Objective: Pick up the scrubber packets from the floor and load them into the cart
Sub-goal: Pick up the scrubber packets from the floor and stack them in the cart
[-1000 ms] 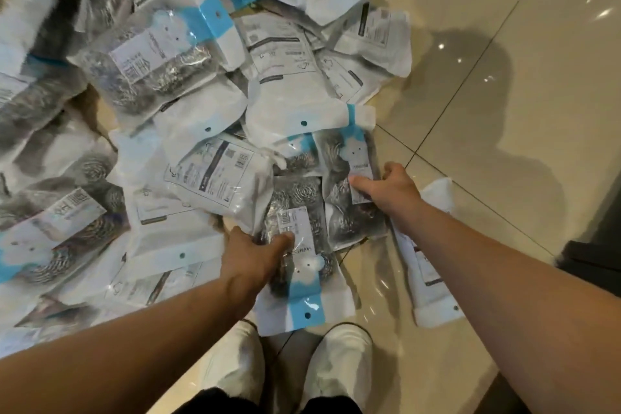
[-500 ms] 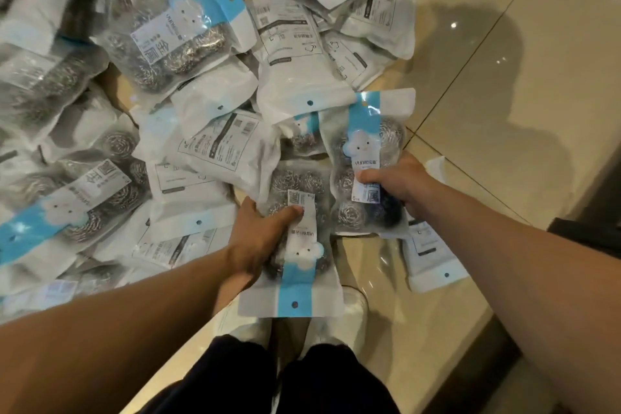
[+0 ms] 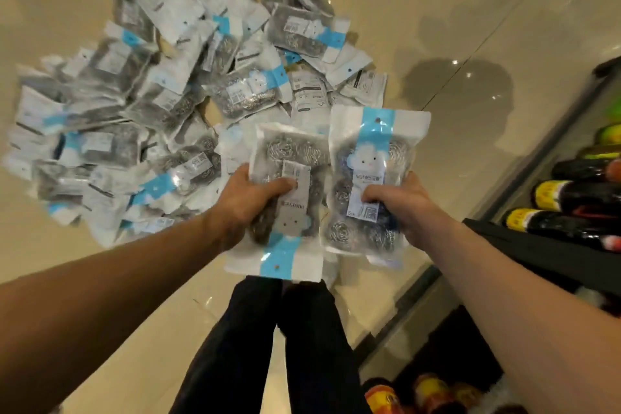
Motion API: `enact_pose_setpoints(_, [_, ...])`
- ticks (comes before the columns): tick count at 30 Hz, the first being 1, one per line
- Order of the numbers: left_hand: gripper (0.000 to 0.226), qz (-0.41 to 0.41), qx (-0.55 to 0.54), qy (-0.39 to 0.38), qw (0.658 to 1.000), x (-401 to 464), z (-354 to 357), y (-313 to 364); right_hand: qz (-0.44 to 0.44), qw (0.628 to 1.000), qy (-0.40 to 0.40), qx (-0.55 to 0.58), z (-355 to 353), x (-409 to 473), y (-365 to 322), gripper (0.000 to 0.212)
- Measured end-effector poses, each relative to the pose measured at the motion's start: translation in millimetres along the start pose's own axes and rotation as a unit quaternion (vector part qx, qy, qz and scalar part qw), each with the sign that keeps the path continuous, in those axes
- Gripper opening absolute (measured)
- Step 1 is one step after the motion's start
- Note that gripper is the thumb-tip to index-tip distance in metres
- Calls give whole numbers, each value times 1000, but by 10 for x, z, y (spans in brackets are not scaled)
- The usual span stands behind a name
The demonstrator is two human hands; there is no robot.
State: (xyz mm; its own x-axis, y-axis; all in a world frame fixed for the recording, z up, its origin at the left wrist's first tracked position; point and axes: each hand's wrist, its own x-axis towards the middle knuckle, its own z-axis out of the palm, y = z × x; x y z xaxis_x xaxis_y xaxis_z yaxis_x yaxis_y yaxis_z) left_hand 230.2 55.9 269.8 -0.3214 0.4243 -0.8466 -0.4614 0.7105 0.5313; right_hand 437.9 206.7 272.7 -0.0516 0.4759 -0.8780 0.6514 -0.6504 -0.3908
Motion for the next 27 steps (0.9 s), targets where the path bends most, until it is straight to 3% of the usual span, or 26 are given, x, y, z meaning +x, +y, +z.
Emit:
enact_pose_setpoints(3, [58,51,7,-10,999,-682,-162,582,-40,999,12,14,-167,-878,-362,56])
enact_pose_setpoints(8, [27,123,38,-33,991,-1956,-463,1360,-140,989,30,45,-365,-2296,-835,60])
enact_pose_setpoints(12, [20,167,33,-20,985,-2867,-749,1768,-182,980,28,69,-438,-3262,-1173,62])
enact_pose_setpoints(17, [39,199,-11,-33,979,-3591,-1136,2022,-226,968,19,104,-527,-4058,-1257,69])
enact_pose_setpoints(23, [61,237,-65,-31,969,-4096,-1385,2164,-279,950,-16,142,-443,-4446,-1462,60])
enact_pose_setpoints(27, [59,261,-100,6,960,-4387,-1420,2158,-303,941,-52,138,-360,-4528,-1639,54])
